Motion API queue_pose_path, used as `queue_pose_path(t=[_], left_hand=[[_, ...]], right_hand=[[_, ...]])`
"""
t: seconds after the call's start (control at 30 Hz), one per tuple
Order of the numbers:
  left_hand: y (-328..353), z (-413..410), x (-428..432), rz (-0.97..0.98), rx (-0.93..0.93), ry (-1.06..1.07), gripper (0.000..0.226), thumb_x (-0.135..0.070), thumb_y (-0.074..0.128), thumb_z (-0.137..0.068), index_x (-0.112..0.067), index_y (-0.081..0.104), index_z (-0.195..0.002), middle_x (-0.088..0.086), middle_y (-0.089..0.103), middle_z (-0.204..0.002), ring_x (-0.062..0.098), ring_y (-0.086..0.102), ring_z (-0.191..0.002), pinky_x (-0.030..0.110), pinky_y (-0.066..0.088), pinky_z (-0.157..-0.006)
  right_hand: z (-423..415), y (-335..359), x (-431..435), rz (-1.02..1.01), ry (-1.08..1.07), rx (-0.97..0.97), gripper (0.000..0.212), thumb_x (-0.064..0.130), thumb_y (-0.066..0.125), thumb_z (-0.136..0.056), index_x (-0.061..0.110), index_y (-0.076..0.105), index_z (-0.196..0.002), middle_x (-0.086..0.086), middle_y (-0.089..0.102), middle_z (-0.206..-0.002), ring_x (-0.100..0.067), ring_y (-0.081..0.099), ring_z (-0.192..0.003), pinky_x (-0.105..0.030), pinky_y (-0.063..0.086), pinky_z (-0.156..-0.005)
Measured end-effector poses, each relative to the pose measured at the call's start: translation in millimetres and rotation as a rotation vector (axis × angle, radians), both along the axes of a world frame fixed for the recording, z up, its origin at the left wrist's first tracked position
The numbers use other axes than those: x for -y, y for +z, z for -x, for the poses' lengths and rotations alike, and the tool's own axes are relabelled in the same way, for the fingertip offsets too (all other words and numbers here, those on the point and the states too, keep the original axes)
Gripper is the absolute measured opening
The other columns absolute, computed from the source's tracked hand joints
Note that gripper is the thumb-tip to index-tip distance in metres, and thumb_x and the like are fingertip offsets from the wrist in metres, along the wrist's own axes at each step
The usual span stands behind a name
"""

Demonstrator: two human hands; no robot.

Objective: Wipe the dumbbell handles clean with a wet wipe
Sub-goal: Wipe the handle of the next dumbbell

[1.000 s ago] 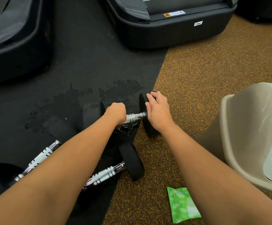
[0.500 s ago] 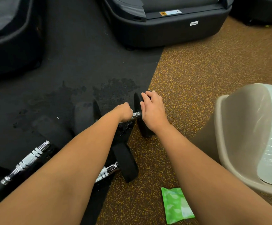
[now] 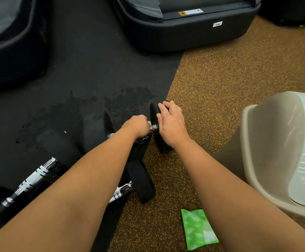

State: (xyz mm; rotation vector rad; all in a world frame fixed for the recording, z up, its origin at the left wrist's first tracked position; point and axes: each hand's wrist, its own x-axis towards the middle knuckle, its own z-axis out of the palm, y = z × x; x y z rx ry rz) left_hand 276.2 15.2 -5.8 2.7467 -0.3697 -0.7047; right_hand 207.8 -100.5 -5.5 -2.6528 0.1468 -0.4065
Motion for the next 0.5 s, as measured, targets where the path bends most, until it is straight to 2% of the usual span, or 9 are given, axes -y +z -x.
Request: queue_pose_path(t=[0.07, 0.2, 0.37, 0.5], left_hand=[[-0.5, 6.5, 4.8, 0.027, 0.051, -0.021, 0.026, -0.033, 0.044, -0.095, -0.016, 0.062, -0.104, 0.01, 0.063, -0.104, 0.028, 0.06, -0.089, 0.037, 0.05, -0.073], [2.1, 23.3, 7.8, -0.008, 0.268, -0.068, 0.019, -0.028, 0.051, -0.093, -0.014, 0.065, -0.096, 0.012, 0.066, -0.098, 0.032, 0.063, -0.09, 0.037, 0.046, -0.069], [-10.4, 38.7, -1.8, -0.007, 0.484, -0.187, 0.023, -0.025, 0.052, -0.093, -0.013, 0.068, -0.104, 0.006, 0.063, -0.108, 0.025, 0.057, -0.102, 0.036, 0.047, -0.079], [-15.2, 42.4, -12.6, -0.001, 0.508, -0.335, 0.026, -0.026, 0.055, -0.092, -0.01, 0.068, -0.107, 0.004, 0.051, -0.116, 0.022, 0.047, -0.108, 0.033, 0.044, -0.082]], right_hand=[[-0.3, 0.7, -0.2, 0.002, -0.001, 0.001, 0.04, 0.021, 0.046, -0.096, 0.003, 0.049, -0.131, -0.017, 0.047, -0.133, -0.034, 0.035, -0.129, -0.042, 0.027, -0.109], [-0.3, 0.6, -1.5, -0.001, -0.005, 0.007, 0.039, 0.021, 0.046, -0.096, 0.003, 0.05, -0.13, -0.017, 0.047, -0.133, -0.034, 0.036, -0.129, -0.044, 0.03, -0.109], [1.8, 1.7, -1.9, -0.014, -0.006, -0.004, 0.039, 0.02, 0.045, -0.096, 0.002, 0.048, -0.132, -0.017, 0.046, -0.135, -0.035, 0.032, -0.133, -0.044, 0.026, -0.11], [3.6, 2.1, -1.0, -0.019, -0.005, -0.024, 0.042, 0.023, 0.042, -0.098, 0.005, 0.044, -0.136, -0.014, 0.041, -0.14, -0.032, 0.026, -0.136, -0.041, 0.021, -0.112]])
